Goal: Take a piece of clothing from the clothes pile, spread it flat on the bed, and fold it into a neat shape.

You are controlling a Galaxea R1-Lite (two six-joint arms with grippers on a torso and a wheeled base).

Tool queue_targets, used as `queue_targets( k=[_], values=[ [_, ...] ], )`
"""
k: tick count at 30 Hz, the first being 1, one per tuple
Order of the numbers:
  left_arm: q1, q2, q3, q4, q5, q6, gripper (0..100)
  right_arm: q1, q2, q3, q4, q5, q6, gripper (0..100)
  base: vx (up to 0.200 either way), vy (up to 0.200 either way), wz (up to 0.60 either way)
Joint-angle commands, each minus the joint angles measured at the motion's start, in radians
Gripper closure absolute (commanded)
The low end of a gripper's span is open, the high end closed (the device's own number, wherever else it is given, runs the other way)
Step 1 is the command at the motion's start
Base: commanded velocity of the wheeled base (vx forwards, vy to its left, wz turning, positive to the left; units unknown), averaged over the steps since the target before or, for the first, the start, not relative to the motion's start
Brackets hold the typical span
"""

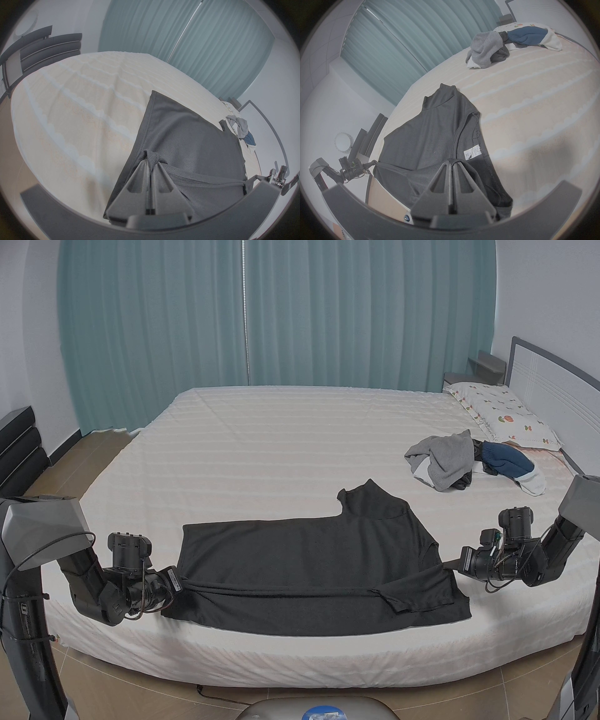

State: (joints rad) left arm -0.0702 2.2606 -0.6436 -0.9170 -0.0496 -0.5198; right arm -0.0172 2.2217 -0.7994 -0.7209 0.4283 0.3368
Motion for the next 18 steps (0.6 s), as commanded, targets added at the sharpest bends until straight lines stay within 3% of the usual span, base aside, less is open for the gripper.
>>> queue_targets(
  k=[1, 2, 3, 10, 13, 16, 18],
  values=[
    [0.0, 0.025, -0.007, 0.0, -0.004, -0.002, 0, 0.002, 0.023, -0.008, -0.002, 0.001, 0.005, 100, 0.0, 0.0, 0.0],
    [0.0, 0.025, -0.007, 0.0, -0.004, -0.002, 0, 0.002, 0.023, -0.008, -0.002, 0.001, 0.005, 100, 0.0, 0.0, 0.0],
    [0.0, 0.027, -0.01, 0.0, -0.006, -0.005, 0, 0.003, 0.029, -0.012, -0.005, 0.001, 0.019, 0, 0.0, 0.0, 0.0],
    [0.007, 0.014, -0.007, 0.0, -0.006, -0.062, 0, 0.01, -0.017, -0.02, -0.012, 0.001, 0.177, 0, 0.0, 0.0, 0.0],
    [0.032, -0.024, 0.005, 0.007, -0.009, -0.075, 0, 0.025, -0.089, 0.017, -0.002, 0.001, 0.284, 0, 0.0, 0.0, 0.0],
    [0.052, -0.055, 0.013, 0.024, -0.016, -0.077, 0, 0.049, -0.129, 0.058, -0.005, 0.0, 0.324, 0, 0.0, 0.0, 0.0],
    [0.092, -0.113, 0.03, 0.055, -0.087, -0.1, 0, 0.086, -0.198, 0.138, -0.003, -0.008, 0.378, 0, 0.0, 0.0, 0.0]
  ],
)
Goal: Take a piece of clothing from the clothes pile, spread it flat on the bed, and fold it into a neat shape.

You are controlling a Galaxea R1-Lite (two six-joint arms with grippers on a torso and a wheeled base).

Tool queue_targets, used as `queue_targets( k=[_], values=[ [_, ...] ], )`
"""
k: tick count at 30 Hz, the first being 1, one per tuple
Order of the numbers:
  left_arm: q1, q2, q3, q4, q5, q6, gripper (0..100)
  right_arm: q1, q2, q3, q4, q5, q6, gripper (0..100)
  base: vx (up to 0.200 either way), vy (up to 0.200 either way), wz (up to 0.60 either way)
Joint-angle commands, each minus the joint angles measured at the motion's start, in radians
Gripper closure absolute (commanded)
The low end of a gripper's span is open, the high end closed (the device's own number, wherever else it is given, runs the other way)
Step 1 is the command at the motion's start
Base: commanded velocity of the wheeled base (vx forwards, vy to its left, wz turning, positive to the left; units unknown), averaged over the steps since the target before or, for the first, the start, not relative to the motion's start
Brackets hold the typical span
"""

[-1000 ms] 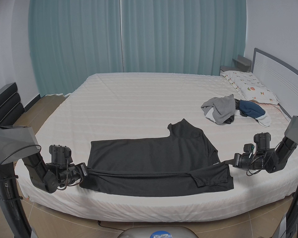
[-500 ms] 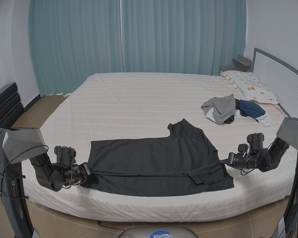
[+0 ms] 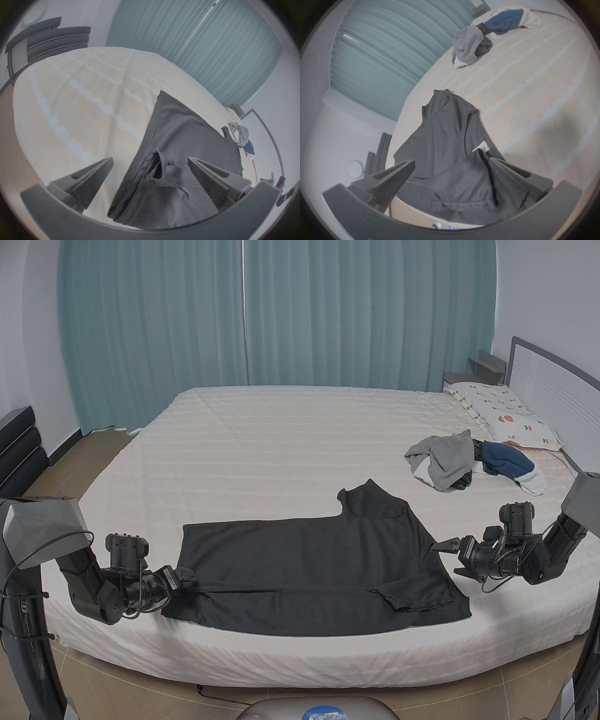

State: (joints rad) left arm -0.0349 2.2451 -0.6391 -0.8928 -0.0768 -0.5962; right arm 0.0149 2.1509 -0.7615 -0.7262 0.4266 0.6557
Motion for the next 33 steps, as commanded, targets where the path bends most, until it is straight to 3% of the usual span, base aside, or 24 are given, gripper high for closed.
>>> queue_targets(
  k=[1, 6, 8, 9, 11, 20, 33],
  values=[
    [0.067, -0.116, 0.027, 0.043, -0.095, -0.05, 0, 0.077, -0.146, 0.133, -0.002, -0.02, 0.081, 0, 0.0, 0.0, 0.0],
    [0.093, -0.174, 0.021, 0.123, -0.238, -0.151, 0, 0.155, -0.155, 0.2, -0.007, -0.118, 0.183, 0, 0.0, 0.0, 0.0],
    [0.096, -0.179, 0.022, 0.138, -0.268, -0.162, 0, 0.168, -0.149, 0.203, -0.009, -0.131, 0.206, 0, 0.0, 0.0, 0.0],
    [0.096, -0.176, 0.024, 0.166, -0.333, -0.171, 0, 0.181, -0.134, 0.2, -0.009, -0.149, 0.249, 0, 0.0, 0.0, 0.0],
    [0.095, -0.17, 0.026, 0.179, -0.377, -0.172, 0, 0.183, -0.114, 0.194, -0.009, -0.164, 0.289, 0, 0.0, 0.0, 0.0],
    [0.093, -0.137, 0.01, 0.181, -0.39, -0.232, 0, 0.192, -0.016, 0.185, -0.015, -0.193, 0.347, 0, 0.0, 0.0, 0.0],
    [0.092, -0.136, 0.007, 0.183, -0.391, -0.234, 0, 0.221, 0.05, 0.18, -0.141, -0.243, 0.423, 0, 0.0, 0.0, 0.0]
  ],
)
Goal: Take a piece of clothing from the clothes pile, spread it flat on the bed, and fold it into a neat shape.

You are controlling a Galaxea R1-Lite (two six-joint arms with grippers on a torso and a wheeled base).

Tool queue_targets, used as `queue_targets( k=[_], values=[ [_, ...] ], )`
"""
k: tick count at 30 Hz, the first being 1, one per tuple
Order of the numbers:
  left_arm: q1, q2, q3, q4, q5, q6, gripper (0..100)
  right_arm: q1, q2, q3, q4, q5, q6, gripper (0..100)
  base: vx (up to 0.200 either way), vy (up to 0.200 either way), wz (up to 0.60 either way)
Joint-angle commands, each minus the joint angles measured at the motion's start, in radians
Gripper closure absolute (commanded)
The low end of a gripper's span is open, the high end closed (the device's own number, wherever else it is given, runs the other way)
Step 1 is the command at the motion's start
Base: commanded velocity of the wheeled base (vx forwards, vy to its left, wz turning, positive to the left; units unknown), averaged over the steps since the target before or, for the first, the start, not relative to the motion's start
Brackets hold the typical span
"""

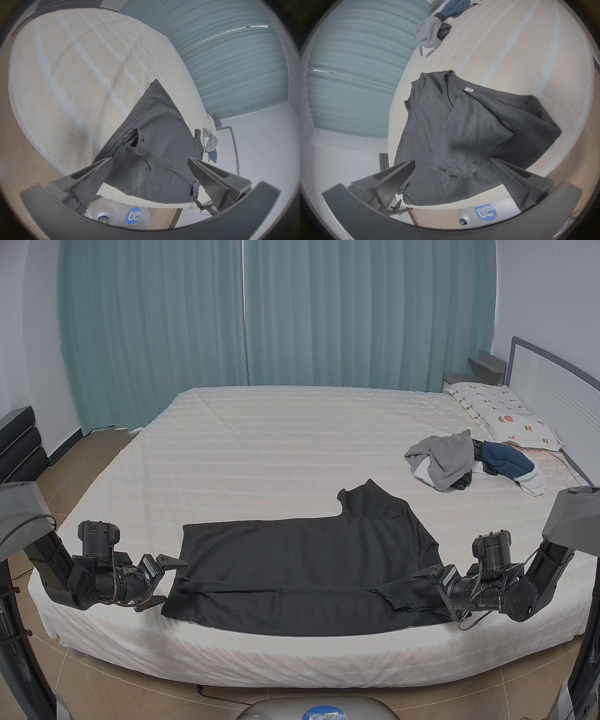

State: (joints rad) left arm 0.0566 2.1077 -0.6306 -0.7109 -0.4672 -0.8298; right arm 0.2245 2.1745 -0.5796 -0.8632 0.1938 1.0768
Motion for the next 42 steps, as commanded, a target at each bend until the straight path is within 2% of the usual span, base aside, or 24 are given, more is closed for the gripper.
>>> queue_targets(
  k=[1, 14, 15, 19, 42],
  values=[
    [0.0, 0.002, -0.001, -0.001, -0.001, 0.0, 0, 0.015, 0.033, -0.003, -0.004, -0.024, 0.002, 0, 0.0, 0.0, 0.0],
    [0.0, 0.003, -0.001, 0.001, -0.001, 0.0, 0, 0.021, 0.059, -0.031, -0.007, -0.076, 0.005, 0, 0.0, 0.0, 0.0],
    [-0.001, 0.003, 0.0, 0.001, -0.001, 0.0, 0, 0.021, 0.059, -0.031, -0.007, -0.076, 0.005, 100, 0.0, 0.0, 0.0],
    [-0.001, 0.003, -0.001, 0.001, -0.001, 0.0, 0, 0.021, 0.048, -0.028, -0.007, -0.105, 0.005, 100, 0.0, 0.0, 0.0],
    [-0.001, 0.003, 0.0, 0.002, -0.001, 0.0, 0, 0.039, -0.084, 0.078, 0.007, -0.102, 0.005, 100, 0.0, 0.0, 0.0]
  ],
)
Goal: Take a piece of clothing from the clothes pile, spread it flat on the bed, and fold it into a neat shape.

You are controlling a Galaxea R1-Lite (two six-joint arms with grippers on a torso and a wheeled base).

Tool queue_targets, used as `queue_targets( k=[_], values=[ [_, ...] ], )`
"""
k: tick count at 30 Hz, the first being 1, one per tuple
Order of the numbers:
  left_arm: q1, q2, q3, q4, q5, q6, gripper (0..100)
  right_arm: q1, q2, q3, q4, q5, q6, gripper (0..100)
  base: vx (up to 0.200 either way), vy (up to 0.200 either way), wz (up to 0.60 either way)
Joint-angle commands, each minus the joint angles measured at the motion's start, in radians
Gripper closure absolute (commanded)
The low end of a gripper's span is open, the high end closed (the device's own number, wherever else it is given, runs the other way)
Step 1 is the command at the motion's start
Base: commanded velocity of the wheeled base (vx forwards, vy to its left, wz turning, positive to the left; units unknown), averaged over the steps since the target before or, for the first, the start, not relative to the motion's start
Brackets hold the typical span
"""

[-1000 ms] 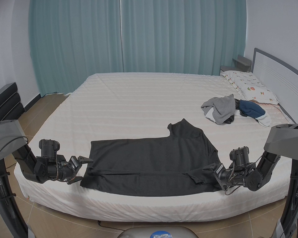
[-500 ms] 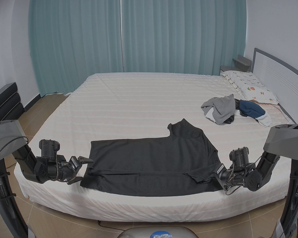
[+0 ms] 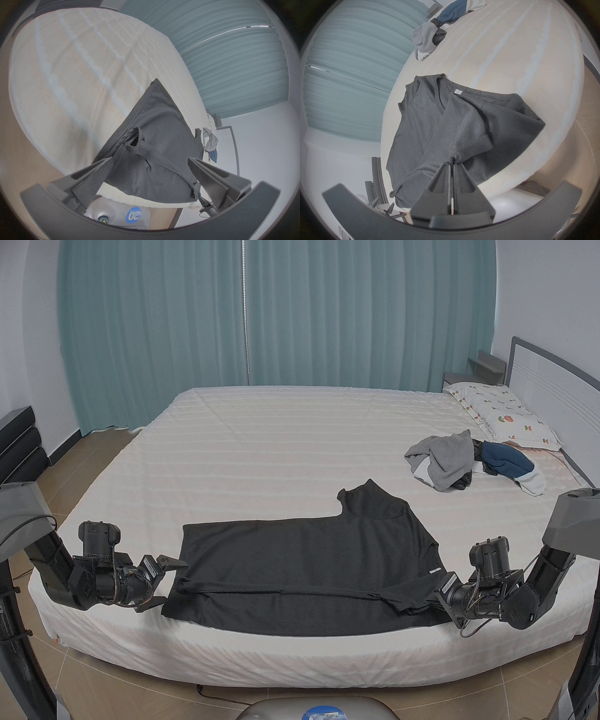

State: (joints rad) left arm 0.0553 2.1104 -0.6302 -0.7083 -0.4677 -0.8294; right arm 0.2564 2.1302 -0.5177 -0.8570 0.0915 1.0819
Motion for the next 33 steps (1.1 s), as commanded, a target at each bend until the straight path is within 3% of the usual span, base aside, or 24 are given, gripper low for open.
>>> queue_targets(
  k=[1, 14, 15, 19, 33],
  values=[
    [0.0, 0.0, 0.0, 0.0, 0.0, -0.001, 0, 0.007, -0.041, 0.016, 0.001, 0.001, 0.0, 100, 0.0, 0.0, 0.0],
    [0.0, 0.0, -0.002, 0.0, 0.0, -0.001, 0, 0.017, -0.032, 0.076, 0.003, 0.008, -0.031, 100, 0.0, 0.0, 0.0],
    [0.0, 0.0, -0.002, 0.0, 0.0, -0.001, 0, 0.017, -0.032, 0.082, 0.004, 0.01, -0.043, 0, 0.0, 0.0, 0.0],
    [0.0, 0.0, -0.002, 0.0, 0.0, -0.001, 0, -0.003, -0.033, 0.091, 0.006, 0.013, -0.108, 0, 0.0, 0.0, 0.0],
    [0.0, 0.0, -0.006, 0.001, 0.0, -0.002, 0, -0.045, -0.121, 0.005, 0.007, 0.02, -0.154, 0, 0.0, 0.0, 0.0]
  ],
)
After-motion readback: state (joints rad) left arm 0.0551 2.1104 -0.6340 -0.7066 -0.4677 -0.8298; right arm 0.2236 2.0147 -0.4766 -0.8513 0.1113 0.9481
